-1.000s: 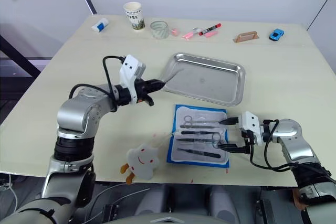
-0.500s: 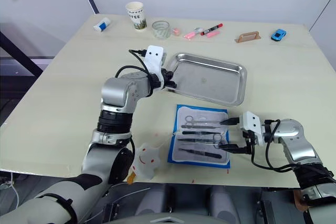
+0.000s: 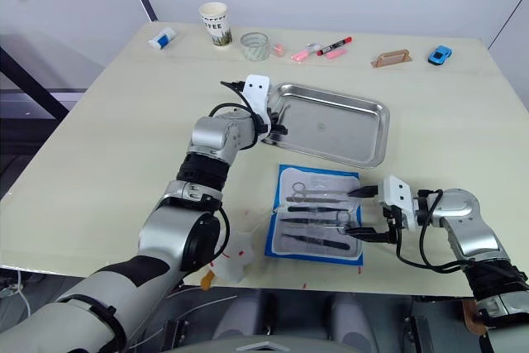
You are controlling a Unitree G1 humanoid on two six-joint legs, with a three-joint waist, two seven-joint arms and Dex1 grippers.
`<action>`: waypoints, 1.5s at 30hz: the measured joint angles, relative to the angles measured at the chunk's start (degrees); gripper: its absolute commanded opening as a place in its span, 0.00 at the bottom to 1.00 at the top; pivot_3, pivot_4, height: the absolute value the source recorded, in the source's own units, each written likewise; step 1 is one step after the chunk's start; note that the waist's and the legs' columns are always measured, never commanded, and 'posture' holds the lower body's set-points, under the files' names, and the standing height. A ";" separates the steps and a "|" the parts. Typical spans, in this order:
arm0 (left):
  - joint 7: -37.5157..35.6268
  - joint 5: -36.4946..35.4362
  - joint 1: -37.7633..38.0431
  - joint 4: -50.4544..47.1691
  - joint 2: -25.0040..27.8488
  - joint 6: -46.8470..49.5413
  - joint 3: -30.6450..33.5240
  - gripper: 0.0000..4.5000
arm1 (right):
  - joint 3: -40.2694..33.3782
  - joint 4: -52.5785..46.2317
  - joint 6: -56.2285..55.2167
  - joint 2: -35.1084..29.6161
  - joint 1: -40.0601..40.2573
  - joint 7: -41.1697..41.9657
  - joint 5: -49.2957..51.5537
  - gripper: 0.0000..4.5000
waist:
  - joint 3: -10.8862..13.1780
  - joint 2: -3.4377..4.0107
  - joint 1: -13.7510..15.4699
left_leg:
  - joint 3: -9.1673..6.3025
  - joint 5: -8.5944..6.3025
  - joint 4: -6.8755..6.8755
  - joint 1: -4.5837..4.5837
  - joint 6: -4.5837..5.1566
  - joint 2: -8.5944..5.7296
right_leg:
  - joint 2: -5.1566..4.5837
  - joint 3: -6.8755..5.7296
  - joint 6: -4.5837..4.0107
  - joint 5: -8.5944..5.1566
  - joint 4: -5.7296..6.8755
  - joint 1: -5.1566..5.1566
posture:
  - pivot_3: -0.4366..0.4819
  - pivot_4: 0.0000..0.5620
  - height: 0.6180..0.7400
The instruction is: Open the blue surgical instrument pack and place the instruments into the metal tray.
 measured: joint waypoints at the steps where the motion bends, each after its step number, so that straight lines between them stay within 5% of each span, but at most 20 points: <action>1: -0.05 0.01 -0.09 0.82 0.03 -0.48 -0.05 0.02 | -0.01 -0.01 0.02 0.00 0.03 -0.02 0.00 1.00 | 0.00 0.00 0.00 | 0.00 0.00 0.00 0.00 0.00 0.00 | 0.00 0.00 0.00 0.00 0.00 0.00 | 0.48 0.27 1.00; 12: -0.50 0.02 -1.21 3.12 0.27 -1.76 -0.72 0.02 | -0.17 -0.07 0.03 0.02 0.13 -0.40 0.00 1.00 | 0.00 0.00 -0.03 | -0.03 0.02 0.00 0.00 -0.04 -0.02 | 0.00 -0.01 0.00 0.00 0.01 0.00 | 0.48 0.27 1.00; 13: -0.50 0.02 -1.21 3.12 0.39 -1.76 -0.71 0.20 | -0.17 -0.08 0.03 0.02 0.14 -0.40 0.00 1.00 | 0.00 0.00 -0.03 | -0.03 0.02 0.00 0.00 -0.04 -0.02 | 0.00 -0.01 0.01 0.00 0.01 0.00 | 0.48 0.27 1.00; 15: -0.47 0.01 -1.21 3.09 0.57 -1.72 -0.70 0.34 | -0.17 -0.09 0.03 0.01 0.14 -0.40 0.00 1.00 | 0.00 0.00 -0.02 | -0.03 0.02 0.00 0.00 -0.04 -0.02 | 0.00 -0.01 0.00 0.00 0.01 0.00 | 0.48 0.27 1.00; 25: -2.48 -0.92 -0.07 -5.91 0.69 3.24 -1.03 0.34 | -0.16 -0.03 0.03 0.06 -0.25 -0.41 0.00 1.00 | 0.00 0.00 -0.09 | -0.04 0.05 -0.01 0.00 -0.10 -0.03 | -0.01 0.00 0.01 0.00 0.01 0.00 | 0.48 0.27 1.00; 33: -15.51 -6.57 9.55 -27.93 5.77 6.68 -4.34 0.34 | -0.12 0.11 0.00 0.30 -0.30 -0.50 -0.02 1.00 | -0.01 0.02 -0.16 | -0.03 0.12 -0.05 0.05 -0.22 0.18 | 0.00 0.03 0.00 0.00 0.03 0.01 | 0.48 0.27 1.00; 45: -48.06 -17.12 29.69 -41.04 20.91 -13.92 -5.76 0.34 | -0.10 0.56 -0.18 0.64 -0.40 -0.50 -0.10 1.00 | -0.02 0.04 -0.16 | 0.00 0.10 -0.09 0.08 -0.18 0.24 | -0.02 0.01 -0.05 -0.01 0.01 0.01 | 0.48 0.27 1.00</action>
